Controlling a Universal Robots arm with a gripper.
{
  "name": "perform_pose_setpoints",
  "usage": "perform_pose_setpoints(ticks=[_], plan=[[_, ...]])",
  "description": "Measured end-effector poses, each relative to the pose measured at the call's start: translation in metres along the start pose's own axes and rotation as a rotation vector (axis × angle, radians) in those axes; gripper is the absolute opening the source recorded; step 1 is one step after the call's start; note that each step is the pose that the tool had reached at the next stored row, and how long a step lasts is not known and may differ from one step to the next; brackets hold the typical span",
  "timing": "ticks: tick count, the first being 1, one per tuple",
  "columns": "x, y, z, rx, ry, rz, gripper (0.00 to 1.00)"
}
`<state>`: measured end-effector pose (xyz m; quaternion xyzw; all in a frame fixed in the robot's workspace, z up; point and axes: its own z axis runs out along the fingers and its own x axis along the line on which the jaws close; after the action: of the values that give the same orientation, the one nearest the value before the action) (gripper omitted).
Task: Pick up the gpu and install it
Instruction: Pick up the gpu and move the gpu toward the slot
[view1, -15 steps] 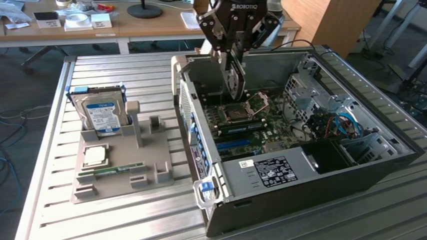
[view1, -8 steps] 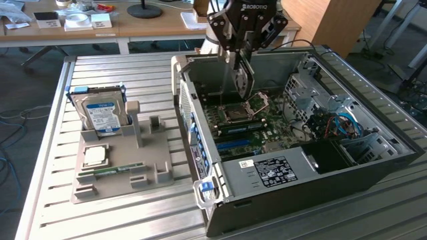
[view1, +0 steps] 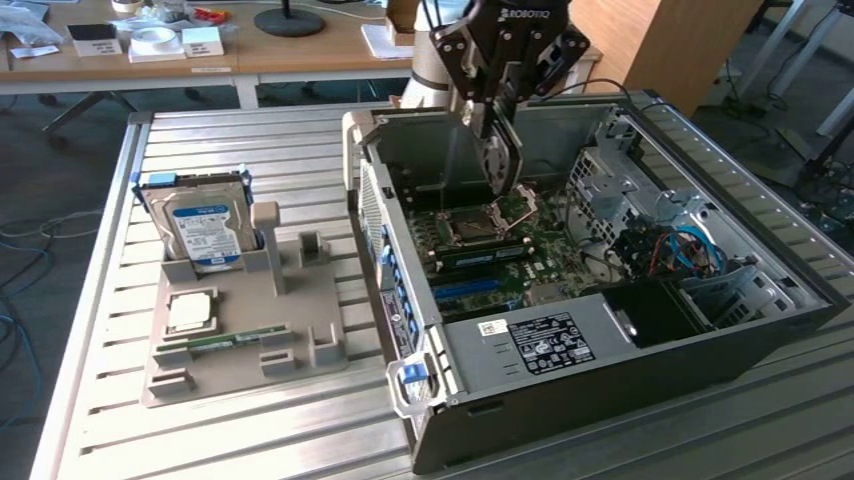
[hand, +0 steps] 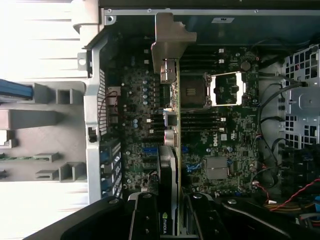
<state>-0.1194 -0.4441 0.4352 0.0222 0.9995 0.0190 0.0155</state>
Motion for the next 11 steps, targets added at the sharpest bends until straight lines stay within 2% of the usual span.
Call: perform_pose_setpoints(ticks=[11], plan=[[-0.019,0.0009,0.0006,-0.0001,0.0000,0.000,0.27]])
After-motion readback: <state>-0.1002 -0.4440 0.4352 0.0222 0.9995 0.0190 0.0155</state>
